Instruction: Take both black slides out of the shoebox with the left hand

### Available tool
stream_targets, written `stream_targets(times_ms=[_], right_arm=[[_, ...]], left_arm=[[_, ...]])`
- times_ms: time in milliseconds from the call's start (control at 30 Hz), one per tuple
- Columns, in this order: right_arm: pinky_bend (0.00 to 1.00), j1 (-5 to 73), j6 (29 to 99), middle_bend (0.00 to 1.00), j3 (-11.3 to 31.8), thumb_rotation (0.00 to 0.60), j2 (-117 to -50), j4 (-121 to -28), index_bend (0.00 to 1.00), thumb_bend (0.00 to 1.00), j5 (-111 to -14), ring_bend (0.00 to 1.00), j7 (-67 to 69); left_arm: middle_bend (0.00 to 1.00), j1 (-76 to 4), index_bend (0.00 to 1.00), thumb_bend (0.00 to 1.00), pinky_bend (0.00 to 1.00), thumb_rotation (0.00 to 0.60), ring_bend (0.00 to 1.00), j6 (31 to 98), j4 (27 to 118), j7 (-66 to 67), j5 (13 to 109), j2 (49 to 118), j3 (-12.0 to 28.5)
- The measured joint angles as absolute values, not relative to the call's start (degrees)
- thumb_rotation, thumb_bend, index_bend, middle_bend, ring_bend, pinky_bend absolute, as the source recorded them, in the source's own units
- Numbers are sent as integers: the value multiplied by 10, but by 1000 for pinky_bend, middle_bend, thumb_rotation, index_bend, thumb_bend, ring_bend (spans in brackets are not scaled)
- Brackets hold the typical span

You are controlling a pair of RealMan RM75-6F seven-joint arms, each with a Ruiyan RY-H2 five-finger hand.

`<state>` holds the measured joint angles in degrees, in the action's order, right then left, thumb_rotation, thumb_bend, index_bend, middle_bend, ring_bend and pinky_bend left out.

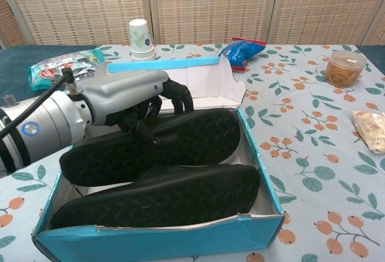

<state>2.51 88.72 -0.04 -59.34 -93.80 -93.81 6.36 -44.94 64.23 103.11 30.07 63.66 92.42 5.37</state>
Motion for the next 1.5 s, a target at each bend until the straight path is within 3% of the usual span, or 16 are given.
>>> stream_targets(times_ms=[233,467,667,867,1067,1300,1500], right_arm=[[0,24,887,0,1,600,-593,-937,0,98,-934,0,62],[0,22,889,0,1,600,-593,-938,0,98,-935,0,57],[0,18,896,0,0,600,-593,-939,0,99,-938,0,52],[0,15,898,0,0,600,-596,-942,0,99,-939,0,37],[0,13,896,0,-6,600,-597,-949,0,99,-945,0,22],[0,10,896,0,-12,600,-595,-953,0,99,-951,0,15],[0,9,895,0,-18,600,-590,-954,0,99,-960,0,23]], left_arm=[[948,-437,936,789,661,600,687,664,1054,259,704,889,62],[948,-415,933,786,661,600,687,713,1094,179,775,814,98],[948,-395,935,781,662,600,687,752,1058,127,795,772,127],[945,-388,934,778,661,600,685,754,918,55,789,767,145],[942,-391,926,761,661,600,675,739,697,-43,790,798,146],[913,-398,895,756,596,600,626,719,397,-171,810,892,122],[852,-389,851,750,492,600,546,699,205,-279,830,988,88]])
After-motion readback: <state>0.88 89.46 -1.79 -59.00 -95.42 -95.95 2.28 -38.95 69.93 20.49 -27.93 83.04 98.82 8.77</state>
